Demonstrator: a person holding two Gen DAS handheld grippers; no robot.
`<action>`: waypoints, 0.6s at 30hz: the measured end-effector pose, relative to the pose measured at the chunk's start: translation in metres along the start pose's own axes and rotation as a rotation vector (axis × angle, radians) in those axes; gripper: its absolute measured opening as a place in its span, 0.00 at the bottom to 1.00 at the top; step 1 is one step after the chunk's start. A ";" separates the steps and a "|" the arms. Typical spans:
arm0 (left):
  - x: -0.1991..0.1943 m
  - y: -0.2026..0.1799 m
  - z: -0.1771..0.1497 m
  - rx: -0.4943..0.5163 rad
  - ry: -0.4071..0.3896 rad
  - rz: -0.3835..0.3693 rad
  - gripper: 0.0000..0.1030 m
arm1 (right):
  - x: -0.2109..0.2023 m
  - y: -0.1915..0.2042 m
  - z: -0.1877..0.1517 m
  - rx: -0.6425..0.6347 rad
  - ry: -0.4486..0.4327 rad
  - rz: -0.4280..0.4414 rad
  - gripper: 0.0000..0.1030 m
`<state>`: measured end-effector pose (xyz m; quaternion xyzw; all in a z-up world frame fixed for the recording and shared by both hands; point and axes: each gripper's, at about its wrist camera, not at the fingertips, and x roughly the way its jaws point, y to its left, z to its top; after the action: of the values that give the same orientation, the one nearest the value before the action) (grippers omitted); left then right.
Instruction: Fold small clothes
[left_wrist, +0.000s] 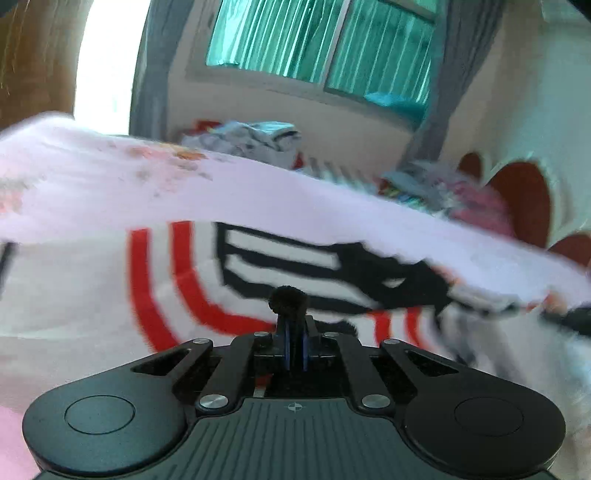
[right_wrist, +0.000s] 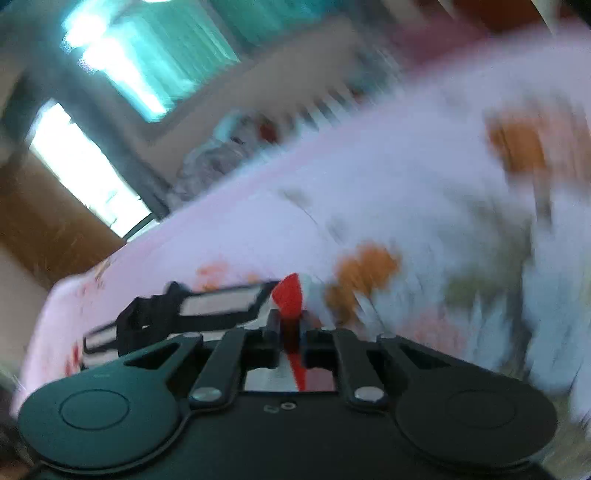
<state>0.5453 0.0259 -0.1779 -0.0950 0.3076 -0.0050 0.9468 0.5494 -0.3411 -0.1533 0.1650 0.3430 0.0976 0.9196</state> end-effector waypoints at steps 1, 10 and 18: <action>0.006 0.000 -0.006 0.004 0.031 0.011 0.05 | 0.009 0.006 -0.003 -0.063 0.035 -0.057 0.09; -0.011 -0.002 0.002 0.012 -0.015 0.148 0.43 | -0.009 0.013 -0.006 -0.093 -0.007 -0.178 0.33; 0.030 -0.129 0.015 0.210 0.100 -0.187 0.43 | 0.016 0.094 -0.034 -0.352 0.112 0.004 0.26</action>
<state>0.5846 -0.1001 -0.1593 -0.0234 0.3420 -0.1298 0.9304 0.5322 -0.2414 -0.1524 -0.0037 0.3709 0.1668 0.9136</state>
